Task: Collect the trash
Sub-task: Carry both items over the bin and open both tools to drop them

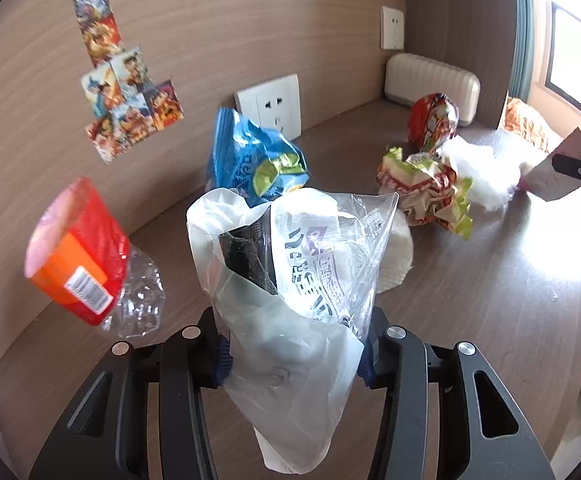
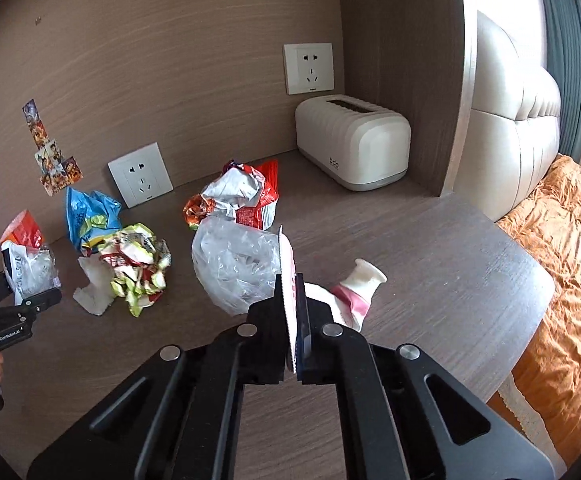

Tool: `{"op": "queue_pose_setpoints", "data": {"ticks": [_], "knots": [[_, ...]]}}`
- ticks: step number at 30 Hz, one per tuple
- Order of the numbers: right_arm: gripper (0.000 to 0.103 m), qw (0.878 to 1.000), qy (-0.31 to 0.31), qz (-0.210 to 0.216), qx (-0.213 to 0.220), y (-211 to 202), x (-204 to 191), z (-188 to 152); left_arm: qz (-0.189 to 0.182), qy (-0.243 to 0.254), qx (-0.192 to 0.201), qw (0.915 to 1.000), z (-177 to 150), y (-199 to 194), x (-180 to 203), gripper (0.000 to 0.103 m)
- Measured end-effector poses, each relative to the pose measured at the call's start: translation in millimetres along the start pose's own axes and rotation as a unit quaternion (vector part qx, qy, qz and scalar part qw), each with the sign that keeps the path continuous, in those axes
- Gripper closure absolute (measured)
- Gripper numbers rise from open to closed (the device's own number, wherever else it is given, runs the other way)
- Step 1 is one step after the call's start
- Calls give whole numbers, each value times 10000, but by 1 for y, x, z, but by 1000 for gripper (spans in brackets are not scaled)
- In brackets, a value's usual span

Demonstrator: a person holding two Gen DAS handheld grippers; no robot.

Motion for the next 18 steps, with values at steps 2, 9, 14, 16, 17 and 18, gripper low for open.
{"op": "queue_pose_setpoints", "data": {"ticks": [2, 9, 14, 16, 17, 18], "knots": [[98, 10000, 51, 58, 9, -9, 1, 0, -27, -27, 38, 10000, 1, -10, 3, 57], [98, 9995, 154, 215, 147, -45, 7, -7, -236, 140, 195, 9994, 5, -39, 43, 57], [98, 9990, 281, 284, 203, -78, 24, -21, -565, 407, 294, 9971, 4, -52, 98, 57], [98, 9983, 417, 342, 212, -92, 35, -29, -708, 506, 296, 9958, 2, -55, 122, 57], [98, 9979, 492, 356, 204, -101, 42, -35, -804, 548, 295, 9948, 0, -58, 136, 57], [98, 9977, 552, 355, 197, -108, 49, -39, -897, 602, 295, 9937, -1, -61, 150, 57]]}}
Point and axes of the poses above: each gripper's, at about its wrist camera, not at the fingertips, and y roughly the way its jaws point, x to its right, z to its top, the point moved 9 cm from there along y, roughly the way its jaws point, and after that the axes turned 3 degrees about -z, right-handed, at the moved point
